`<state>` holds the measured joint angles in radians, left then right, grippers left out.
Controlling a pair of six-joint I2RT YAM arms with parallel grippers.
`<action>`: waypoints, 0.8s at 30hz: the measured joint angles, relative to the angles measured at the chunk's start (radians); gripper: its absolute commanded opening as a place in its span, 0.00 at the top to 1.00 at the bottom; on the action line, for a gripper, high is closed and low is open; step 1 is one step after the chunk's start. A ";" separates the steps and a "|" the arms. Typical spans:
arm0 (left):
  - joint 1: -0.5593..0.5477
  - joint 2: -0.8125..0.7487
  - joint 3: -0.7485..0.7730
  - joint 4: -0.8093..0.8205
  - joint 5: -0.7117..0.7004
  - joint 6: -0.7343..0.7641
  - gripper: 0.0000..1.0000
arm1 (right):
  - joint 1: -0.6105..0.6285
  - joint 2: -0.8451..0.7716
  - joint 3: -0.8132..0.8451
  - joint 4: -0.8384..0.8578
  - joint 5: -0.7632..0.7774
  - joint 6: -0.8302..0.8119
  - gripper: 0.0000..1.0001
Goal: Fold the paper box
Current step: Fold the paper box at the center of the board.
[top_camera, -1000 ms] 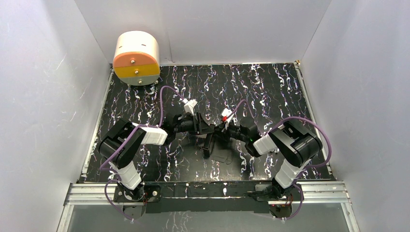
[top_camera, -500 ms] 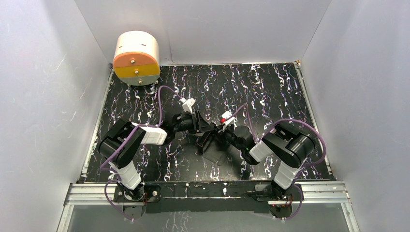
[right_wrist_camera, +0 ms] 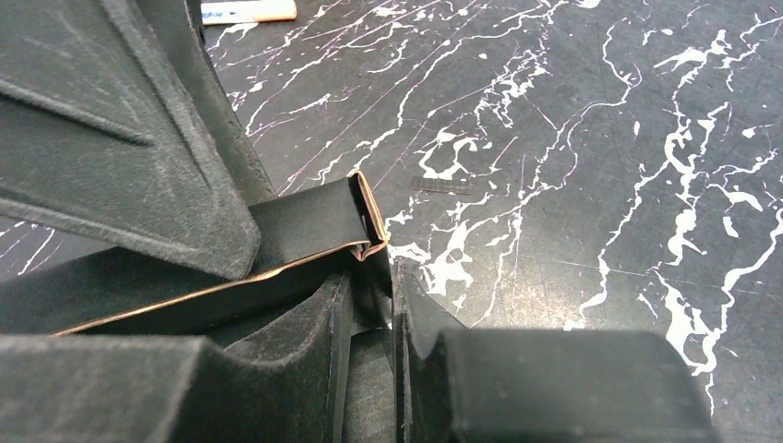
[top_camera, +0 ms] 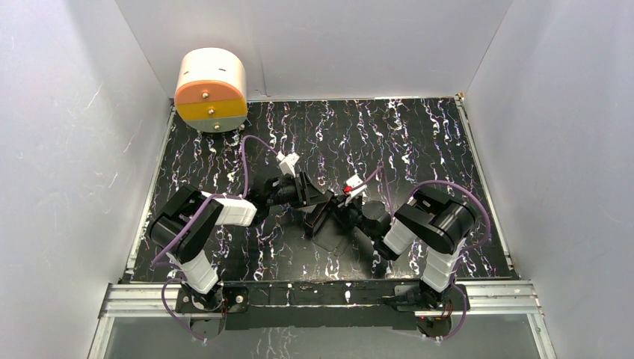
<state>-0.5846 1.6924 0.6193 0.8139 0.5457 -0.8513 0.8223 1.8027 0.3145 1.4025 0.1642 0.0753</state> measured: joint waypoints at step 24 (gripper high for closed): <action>-0.073 0.004 0.002 0.022 0.077 -0.111 0.59 | 0.042 0.055 0.005 0.076 0.311 -0.005 0.88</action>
<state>-0.6575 1.6966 0.6209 0.8356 0.6228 -0.9619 0.8639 1.8580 0.3195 1.4788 0.4755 0.0704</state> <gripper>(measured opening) 0.420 0.249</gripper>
